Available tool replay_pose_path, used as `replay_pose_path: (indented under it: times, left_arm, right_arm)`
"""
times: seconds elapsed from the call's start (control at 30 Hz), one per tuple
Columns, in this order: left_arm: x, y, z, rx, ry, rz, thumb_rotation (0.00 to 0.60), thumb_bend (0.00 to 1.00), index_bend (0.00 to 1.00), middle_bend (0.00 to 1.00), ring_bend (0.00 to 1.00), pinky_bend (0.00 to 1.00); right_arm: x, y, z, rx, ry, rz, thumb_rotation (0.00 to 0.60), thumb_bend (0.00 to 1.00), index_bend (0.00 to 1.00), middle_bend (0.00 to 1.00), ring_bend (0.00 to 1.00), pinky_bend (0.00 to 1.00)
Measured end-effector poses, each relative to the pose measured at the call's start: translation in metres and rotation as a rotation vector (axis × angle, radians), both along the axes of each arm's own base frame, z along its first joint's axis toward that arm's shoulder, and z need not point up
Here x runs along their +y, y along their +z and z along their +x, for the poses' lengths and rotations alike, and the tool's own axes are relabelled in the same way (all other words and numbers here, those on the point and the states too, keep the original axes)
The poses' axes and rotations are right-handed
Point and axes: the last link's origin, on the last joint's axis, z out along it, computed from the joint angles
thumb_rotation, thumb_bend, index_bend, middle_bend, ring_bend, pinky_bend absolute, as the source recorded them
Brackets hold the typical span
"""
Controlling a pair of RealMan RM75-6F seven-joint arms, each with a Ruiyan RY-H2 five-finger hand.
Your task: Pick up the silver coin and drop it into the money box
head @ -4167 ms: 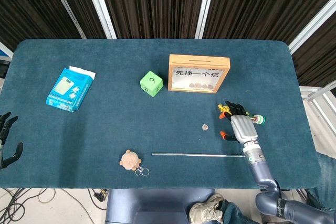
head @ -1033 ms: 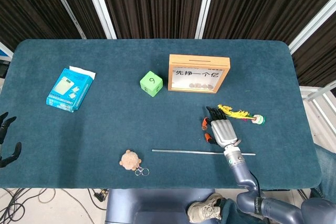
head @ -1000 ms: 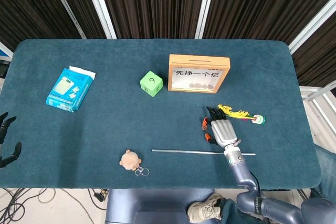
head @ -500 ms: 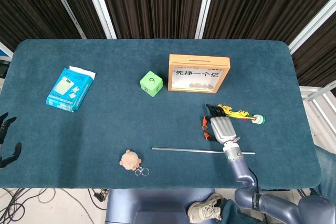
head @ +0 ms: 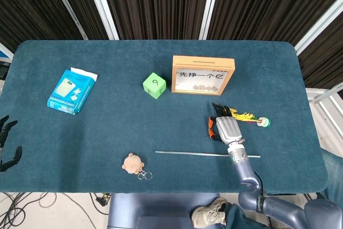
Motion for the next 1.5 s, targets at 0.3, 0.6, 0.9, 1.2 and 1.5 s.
replay_pose_path:
  times: [0.3, 0.6, 0.9, 1.2, 1.5]
  left_arm:
    - [0.000, 0.000, -0.001, 0.008, 0.007, -0.008, 0.600, 0.43, 0.19, 0.01, 0.00, 0.05]
    - [0.000, 0.000, -0.001, 0.010, 0.012, -0.013, 0.600, 0.43, 0.19, 0.01, 0.00, 0.05]
    - [-0.001, 0.000, -0.001, 0.008, 0.016, -0.015, 0.600, 0.43, 0.19, 0.01, 0.00, 0.05]
    - [-0.001, 0.000, -0.001, 0.009, 0.018, -0.017, 0.600, 0.43, 0.20, 0.01, 0.00, 0.05]
    - [-0.001, -0.001, -0.001, 0.007, 0.023, -0.018, 0.600, 0.43, 0.20, 0.01, 0.00, 0.05]
  right_arm:
    - [0.000, 0.000, -0.001, -0.001, -0.010, 0.004, 0.600, 0.48, 0.60, 0.03, 0.01, 0.00]
    - [0.001, 0.000, -0.001, -0.010, -0.011, 0.010, 0.600, 0.48, 0.77, 0.07, 0.06, 0.00]
    - [-0.002, 0.007, 0.003, -0.075, 0.012, -0.053, 0.600, 0.48, 0.84, 0.10, 0.11, 0.00]
    - [0.000, 0.038, 0.001, -0.104, 0.028, -0.100, 0.600, 0.48, 0.84, 0.10, 0.03, 0.00]
    - [-0.003, 0.120, 0.008, -0.111, 0.072, -0.189, 0.600, 0.48, 0.84, 0.10, 0.02, 0.00]
